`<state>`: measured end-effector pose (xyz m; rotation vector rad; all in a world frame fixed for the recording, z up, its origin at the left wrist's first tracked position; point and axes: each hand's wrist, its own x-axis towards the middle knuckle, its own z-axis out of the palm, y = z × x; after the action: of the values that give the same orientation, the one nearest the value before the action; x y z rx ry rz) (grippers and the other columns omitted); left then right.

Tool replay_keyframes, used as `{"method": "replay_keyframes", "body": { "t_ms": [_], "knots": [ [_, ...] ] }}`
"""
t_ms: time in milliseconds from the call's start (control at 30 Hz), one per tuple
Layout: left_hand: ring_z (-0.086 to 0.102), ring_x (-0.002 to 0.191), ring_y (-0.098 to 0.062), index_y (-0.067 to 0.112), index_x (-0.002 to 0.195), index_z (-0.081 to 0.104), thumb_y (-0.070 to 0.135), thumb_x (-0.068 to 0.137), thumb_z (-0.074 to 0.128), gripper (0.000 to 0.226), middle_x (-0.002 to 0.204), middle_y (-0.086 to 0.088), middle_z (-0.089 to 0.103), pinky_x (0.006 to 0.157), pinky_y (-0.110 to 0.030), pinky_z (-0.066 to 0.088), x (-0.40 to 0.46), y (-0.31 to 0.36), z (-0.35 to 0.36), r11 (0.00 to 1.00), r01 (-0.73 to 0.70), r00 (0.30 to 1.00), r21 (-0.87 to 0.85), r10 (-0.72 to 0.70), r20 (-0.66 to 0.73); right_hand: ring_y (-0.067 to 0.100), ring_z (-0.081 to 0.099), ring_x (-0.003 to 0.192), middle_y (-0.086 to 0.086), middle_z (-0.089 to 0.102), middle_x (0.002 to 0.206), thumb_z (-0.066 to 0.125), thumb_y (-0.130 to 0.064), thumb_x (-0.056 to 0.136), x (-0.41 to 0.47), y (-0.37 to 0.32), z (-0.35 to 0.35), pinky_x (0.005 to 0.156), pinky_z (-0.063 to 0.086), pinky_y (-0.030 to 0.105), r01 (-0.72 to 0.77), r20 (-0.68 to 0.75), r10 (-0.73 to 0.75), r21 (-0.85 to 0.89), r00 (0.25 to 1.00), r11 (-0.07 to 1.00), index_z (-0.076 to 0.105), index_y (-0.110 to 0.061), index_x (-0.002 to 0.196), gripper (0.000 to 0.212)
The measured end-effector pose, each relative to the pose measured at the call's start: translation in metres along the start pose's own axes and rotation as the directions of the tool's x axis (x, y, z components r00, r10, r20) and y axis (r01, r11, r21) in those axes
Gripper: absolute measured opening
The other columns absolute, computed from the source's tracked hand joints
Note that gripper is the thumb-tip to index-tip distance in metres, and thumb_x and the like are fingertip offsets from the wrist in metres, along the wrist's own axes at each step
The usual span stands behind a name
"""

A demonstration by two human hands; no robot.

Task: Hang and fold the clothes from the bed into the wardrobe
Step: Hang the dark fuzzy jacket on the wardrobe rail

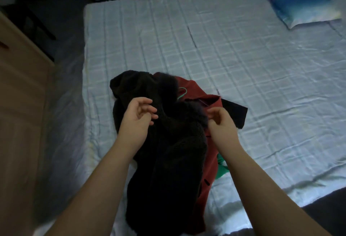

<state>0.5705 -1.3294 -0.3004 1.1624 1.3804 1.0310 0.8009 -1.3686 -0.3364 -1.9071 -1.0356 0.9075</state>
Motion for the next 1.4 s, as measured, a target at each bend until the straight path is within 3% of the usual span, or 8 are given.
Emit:
{"method": "replay_keyframes", "body": {
  "t_ms": [133,267,400,567,900,1167,1300,1400],
  "knots": [
    [0.065,0.076,-0.013,0.022,0.102,0.056,-0.015,0.088,0.042,0.042,0.088,-0.003,0.065,0.070,-0.032,0.051,0.027,-0.017,0.020,0.996,0.079,0.996,0.038,-0.077,-0.045,0.013,0.063,0.089,-0.001,0.063,0.107,0.063,-0.024,0.090,0.063,0.030,0.026,0.075,0.046,0.029,-0.036,0.128,0.062,-0.196,0.990,0.980,0.056,-0.024,0.118,0.029],
    [0.066,0.079,-0.014,0.025,0.102,0.057,-0.012,0.089,0.044,0.041,0.090,-0.004,0.066,0.071,-0.029,0.052,0.055,-0.035,0.043,0.984,0.147,0.987,0.101,-0.140,-0.075,0.038,0.053,0.120,0.015,0.052,0.132,0.065,-0.049,0.086,0.120,0.067,0.057,0.101,0.046,0.048,-0.092,0.236,0.218,-0.451,0.947,0.888,0.042,-0.019,0.139,0.066],
    [0.066,0.078,-0.013,0.026,0.102,0.057,-0.011,0.088,0.043,0.042,0.090,-0.003,0.066,0.071,-0.029,0.052,0.078,-0.052,0.060,0.972,0.192,0.980,0.134,-0.182,-0.083,0.045,0.044,0.127,0.021,0.040,0.143,0.062,-0.057,0.086,0.143,0.095,0.091,0.104,0.040,0.050,-0.079,0.338,0.350,-0.612,0.873,0.787,0.022,-0.018,0.153,0.087],
    [0.066,0.077,-0.013,0.025,0.101,0.056,-0.011,0.088,0.043,0.041,0.089,-0.002,0.065,0.072,-0.032,0.052,0.092,-0.067,0.073,0.955,0.258,0.964,0.147,-0.245,-0.103,0.045,0.042,0.126,0.020,0.032,0.146,0.067,-0.046,0.086,0.157,0.113,0.108,0.104,0.039,0.049,-0.052,0.381,0.348,-0.606,0.857,0.794,0.013,-0.019,0.155,0.091],
    [0.067,0.081,-0.018,0.019,0.106,0.056,-0.011,0.088,0.044,0.037,0.091,-0.003,0.065,0.073,-0.032,0.053,0.096,-0.083,0.077,0.936,0.297,0.954,0.190,-0.280,-0.110,0.047,0.057,0.106,0.019,0.032,0.138,0.059,-0.013,0.085,0.158,0.146,0.135,0.094,0.050,0.050,-0.130,0.351,0.386,-0.573,0.853,0.809,0.024,-0.021,0.145,0.070],
    [0.065,0.079,-0.015,0.012,0.110,0.056,-0.013,0.088,0.042,0.036,0.089,-0.004,0.064,0.070,-0.030,0.052,0.086,-0.087,0.072,0.943,0.286,0.956,0.171,-0.270,-0.114,0.039,0.041,0.114,0.010,0.031,0.148,0.058,-0.028,0.085,0.148,0.148,0.164,0.082,0.038,0.041,-0.047,0.275,0.240,-0.562,0.931,0.826,0.022,-0.024,0.152,0.076],
    [0.066,0.077,-0.013,0.012,0.109,0.056,-0.014,0.088,0.042,0.037,0.090,-0.004,0.064,0.067,-0.026,0.052,0.083,-0.087,0.063,0.949,0.258,0.963,0.183,-0.238,-0.125,0.043,0.052,0.113,0.015,0.037,0.138,0.062,-0.015,0.085,0.150,0.131,0.169,0.089,0.046,0.045,-0.041,0.278,0.209,-0.510,0.938,0.859,0.024,-0.024,0.148,0.075],
    [0.066,0.079,-0.014,0.015,0.108,0.056,-0.013,0.087,0.042,0.037,0.090,-0.003,0.064,0.069,-0.029,0.053,0.078,-0.087,0.054,0.947,0.260,0.962,0.190,-0.238,-0.132,0.046,0.060,0.102,0.015,0.046,0.130,0.058,-0.020,0.088,0.143,0.118,0.163,0.080,0.044,0.043,-0.021,0.280,0.158,-0.437,0.947,0.899,0.036,-0.020,0.138,0.054]
  ]
}}
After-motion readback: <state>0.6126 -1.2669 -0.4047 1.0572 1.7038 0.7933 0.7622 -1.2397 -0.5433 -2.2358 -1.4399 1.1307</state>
